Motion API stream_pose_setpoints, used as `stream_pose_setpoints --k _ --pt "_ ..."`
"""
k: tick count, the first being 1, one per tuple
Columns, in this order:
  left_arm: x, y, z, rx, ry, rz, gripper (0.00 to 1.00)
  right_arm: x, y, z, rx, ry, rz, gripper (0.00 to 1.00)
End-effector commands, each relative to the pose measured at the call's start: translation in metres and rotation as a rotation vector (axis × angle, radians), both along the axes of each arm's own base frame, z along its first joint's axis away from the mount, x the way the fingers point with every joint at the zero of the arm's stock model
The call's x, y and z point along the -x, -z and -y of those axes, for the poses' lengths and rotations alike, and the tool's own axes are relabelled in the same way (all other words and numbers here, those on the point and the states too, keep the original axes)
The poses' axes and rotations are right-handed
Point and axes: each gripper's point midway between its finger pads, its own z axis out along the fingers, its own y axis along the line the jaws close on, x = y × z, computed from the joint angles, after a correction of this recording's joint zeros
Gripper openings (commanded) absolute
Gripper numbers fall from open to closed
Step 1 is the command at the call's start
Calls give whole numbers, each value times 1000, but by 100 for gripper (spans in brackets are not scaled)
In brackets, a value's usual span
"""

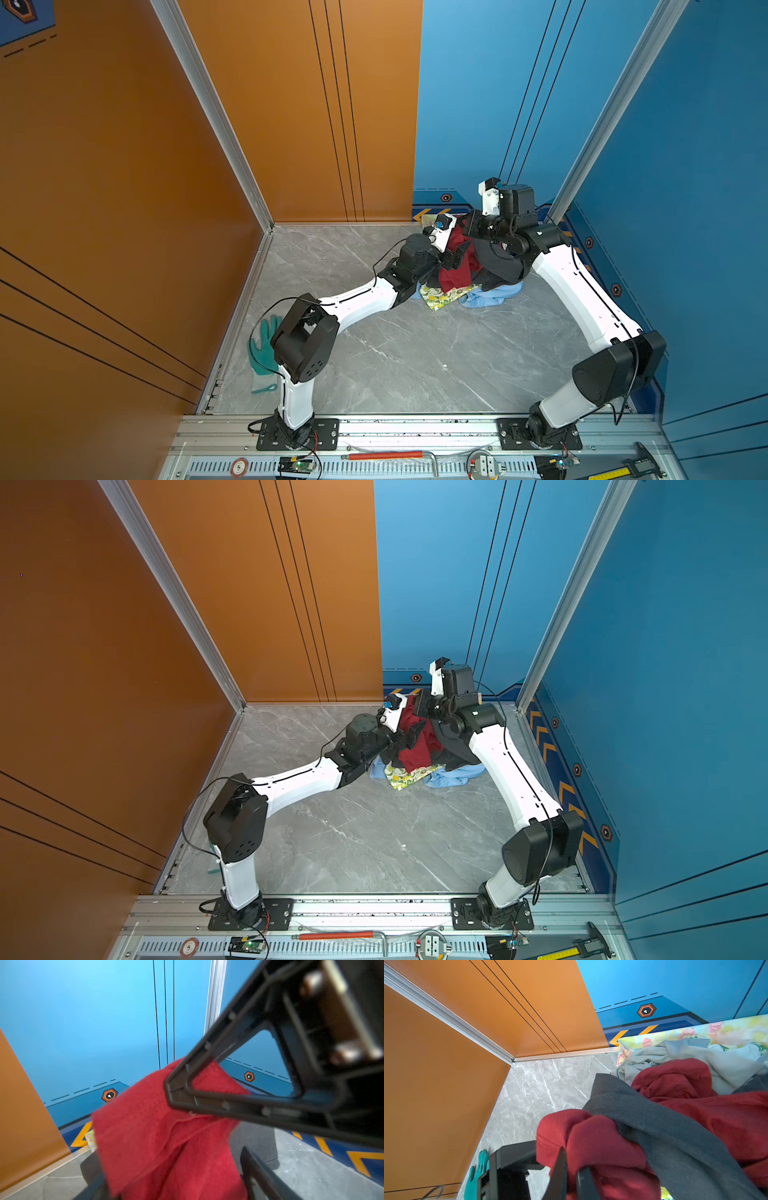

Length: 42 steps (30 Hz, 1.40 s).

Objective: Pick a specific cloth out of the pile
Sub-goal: 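Move the left gripper to the lifted red shirt and grasp it, then raise the red shirt with the left gripper while the right gripper lowers the jacket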

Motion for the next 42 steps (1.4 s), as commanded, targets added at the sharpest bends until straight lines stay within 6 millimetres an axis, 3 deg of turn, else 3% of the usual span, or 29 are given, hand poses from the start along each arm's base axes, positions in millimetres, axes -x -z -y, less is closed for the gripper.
stream_pose_setpoints --k 1,8,18,21,28,32,36,40,42 --pt "-6 -22 3 6 -17 116 74 2 -29 -3 -75 -20 68 0" --pt "-13 -41 0 97 -12 186 59 1 -19 0 -78 -8 45 0" --pt "-12 -60 14 163 45 218 18 -6 -6 7 -110 16 18 1" --pt "-13 -60 14 171 41 220 13 -7 -9 7 -120 12 25 8" --pt "-17 -73 4 225 13 226 4 -6 -17 27 -116 44 51 54" --pt "-19 -79 0 235 12 231 2 2 -31 47 -109 82 96 70" --pt "-17 -91 -5 263 14 235 2 10 -33 79 -67 165 131 74" --pt "-13 -111 -10 326 27 225 2 14 -9 114 -11 279 126 74" --pt "-11 -121 -12 361 33 217 2 13 4 122 -15 298 115 74"
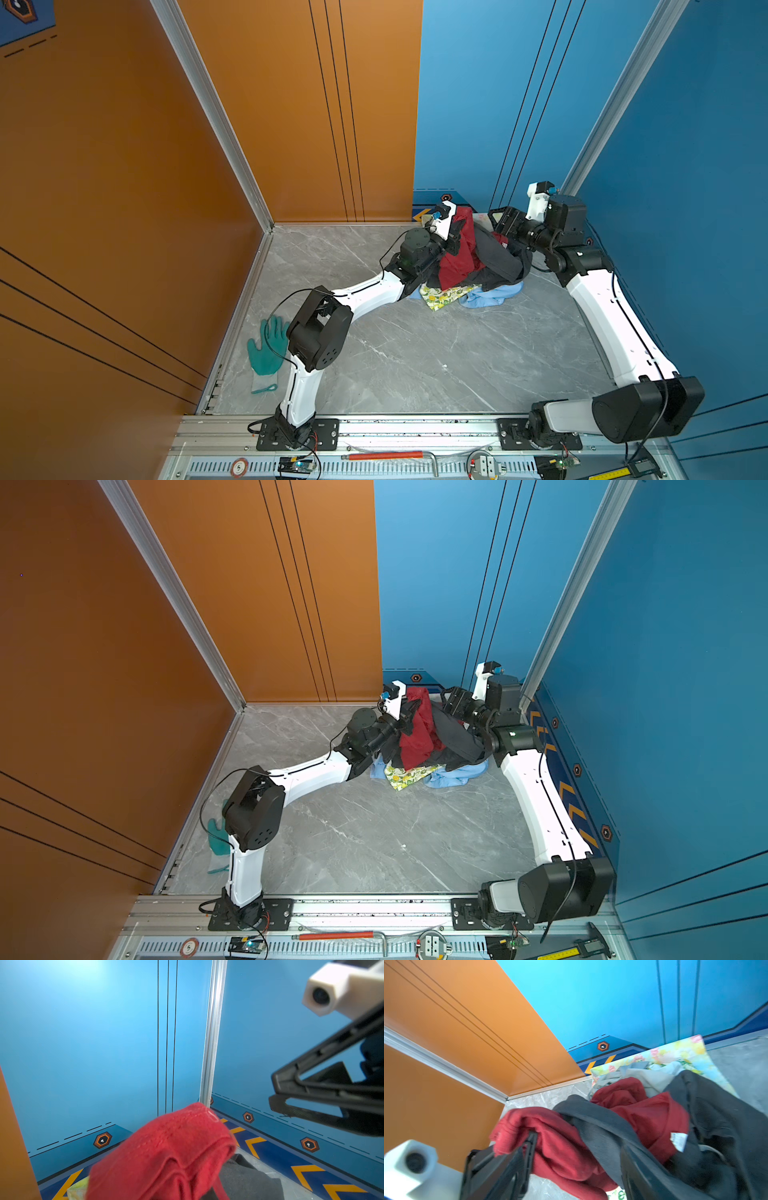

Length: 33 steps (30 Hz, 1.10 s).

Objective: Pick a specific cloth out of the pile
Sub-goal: 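Raise the red shirt with the left gripper while the right gripper lowers the jacket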

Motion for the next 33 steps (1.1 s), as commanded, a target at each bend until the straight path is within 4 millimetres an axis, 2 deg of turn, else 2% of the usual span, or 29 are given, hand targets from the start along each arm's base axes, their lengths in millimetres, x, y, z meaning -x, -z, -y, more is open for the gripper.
stream_pose_setpoints --k 1,8,20,25,33 --pt "15 -78 -19 174 22 92 2 -6 24 17 38 60 -7 74" --pt "29 -113 -27 254 71 86 2 -9 53 21 60 80 -45 73" --pt "64 -180 -36 289 181 91 2 -11 61 29 93 116 -37 74" --pt "64 -197 -37 281 188 55 2 -13 61 33 109 133 -34 74" --pt "40 -224 -44 370 187 6 2 -18 71 44 132 178 -55 74"
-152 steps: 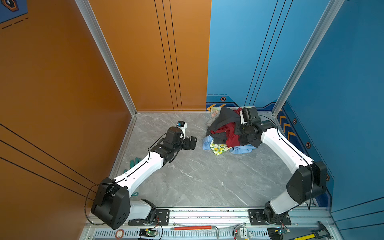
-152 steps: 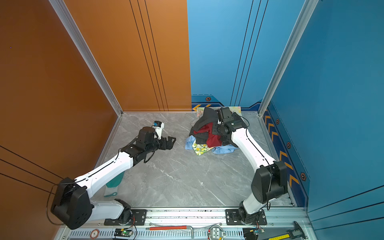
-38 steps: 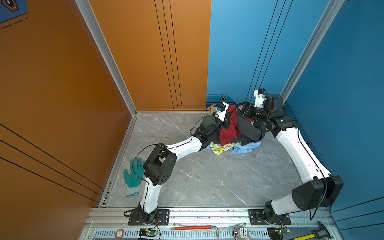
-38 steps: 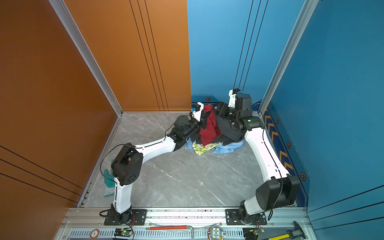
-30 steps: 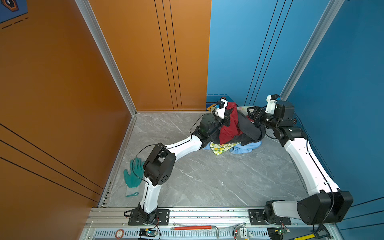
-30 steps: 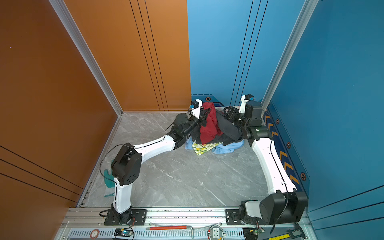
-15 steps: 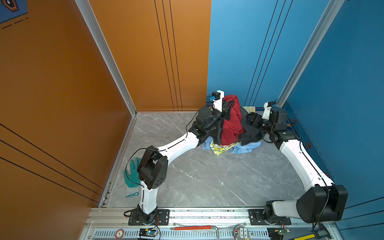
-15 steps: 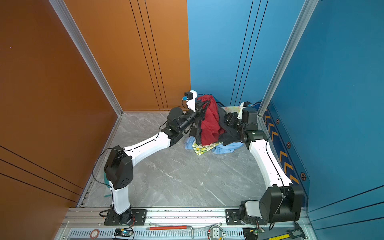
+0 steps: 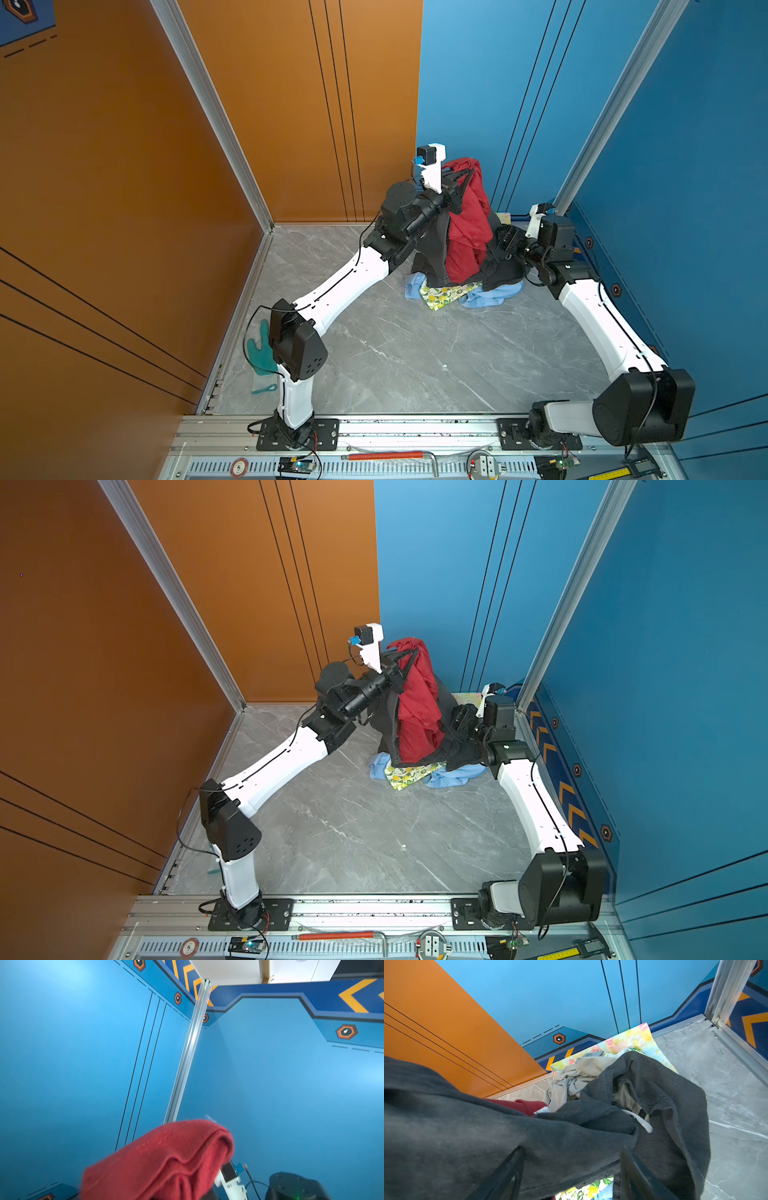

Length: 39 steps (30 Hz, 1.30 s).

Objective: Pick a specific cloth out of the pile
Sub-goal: 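Raise the red shirt with the left gripper while the right gripper lowers the jacket, then pull the red shirt away from the pile toward the orange wall with the left gripper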

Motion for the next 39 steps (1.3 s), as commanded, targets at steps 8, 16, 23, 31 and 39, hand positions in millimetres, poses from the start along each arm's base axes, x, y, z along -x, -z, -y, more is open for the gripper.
stream_pose_setpoints --k 8,16,23,31,39 --pt "-10 -59 -3 182 59 30 2 -4 17 32 71 119 -25 75" --pt "-48 -39 10 274 64 -70 2 4 18 57 65 202 -23 75" --pt "-80 29 16 239 68 -279 0 13 13 51 25 180 11 75" --pt "-78 136 6 41 69 -578 0 31 10 34 9 122 55 77" --pt "-40 195 3 -182 219 -687 0 30 23 3 24 13 28 77"
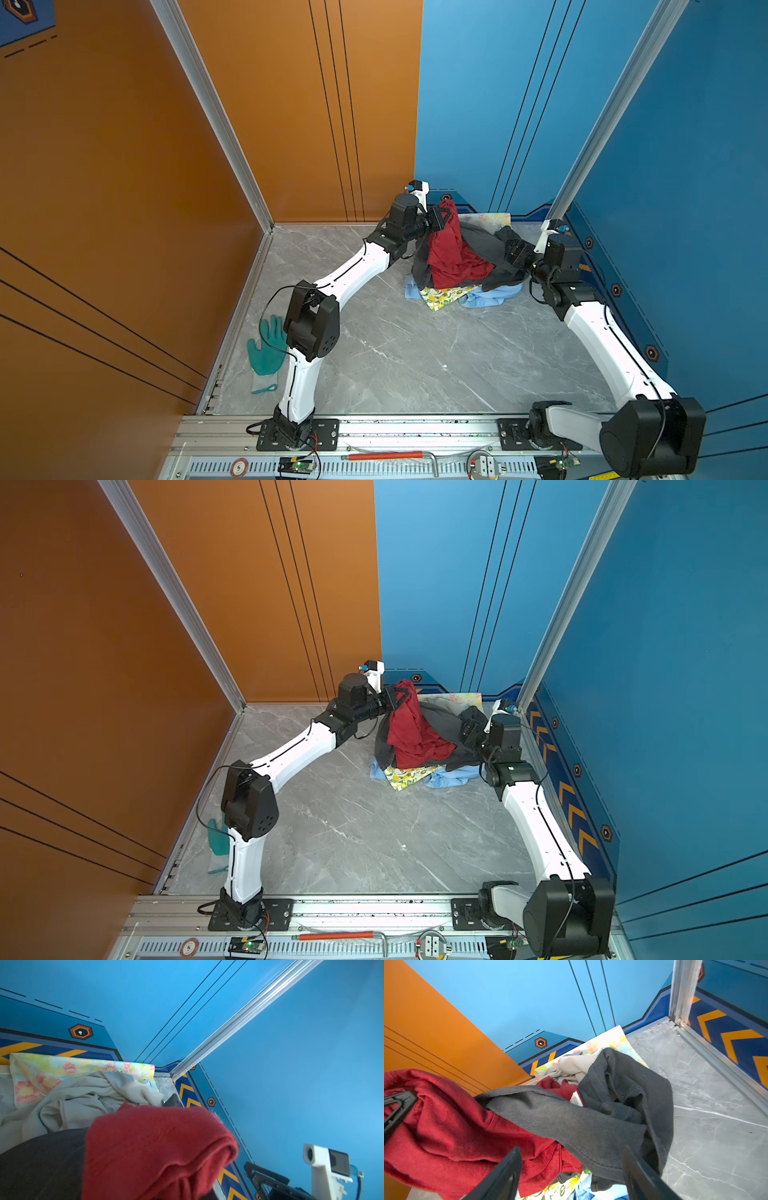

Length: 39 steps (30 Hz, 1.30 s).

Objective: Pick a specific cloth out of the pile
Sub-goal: 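Pull the red shirt away from the pile toward the orange wall with the left gripper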

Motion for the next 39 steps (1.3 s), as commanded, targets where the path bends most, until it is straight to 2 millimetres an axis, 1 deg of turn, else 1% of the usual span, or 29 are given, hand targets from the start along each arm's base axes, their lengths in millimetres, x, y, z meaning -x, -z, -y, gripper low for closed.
stream_pose_setpoints --k 1,3,5,7,9,11,16,19,21,25,30,33,37,39 --pt "40 -6 5 -45 184 15 0 -2 8 -17 11 -66 -9 78" --pt "55 5 8 -76 269 17 0 -4 14 -23 14 -80 -22 77" --pt "70 11 11 -94 360 21 0 -6 21 -28 12 -90 -41 77" --pt "89 6 16 -78 464 44 0 -9 26 -30 5 -90 -52 77" --pt "104 -3 19 -64 539 79 0 -11 29 -30 3 -86 -61 78" --pt "118 -18 19 -58 586 135 0 -14 31 -30 -5 -84 -63 77" --pt "123 -57 6 -75 549 274 0 -20 32 -29 -15 -81 -60 77" --pt "133 -84 1 -81 552 383 0 -23 33 -30 -18 -79 -60 77" --pt "138 -97 -1 -88 548 443 0 -25 33 -30 -20 -78 -60 77" --pt "137 -120 -8 -124 500 534 0 -27 32 -31 -24 -79 -53 77" --pt "138 -141 -11 -173 484 580 0 -29 28 -32 -24 -79 -45 77" --pt "142 -162 -14 -165 467 626 0 -30 28 -31 -19 -76 -46 77" --pt "145 -188 -25 -172 410 675 0 -32 30 -31 -16 -73 -53 77" --pt "145 -200 -33 -174 374 689 0 -31 30 -31 -14 -73 -50 77"
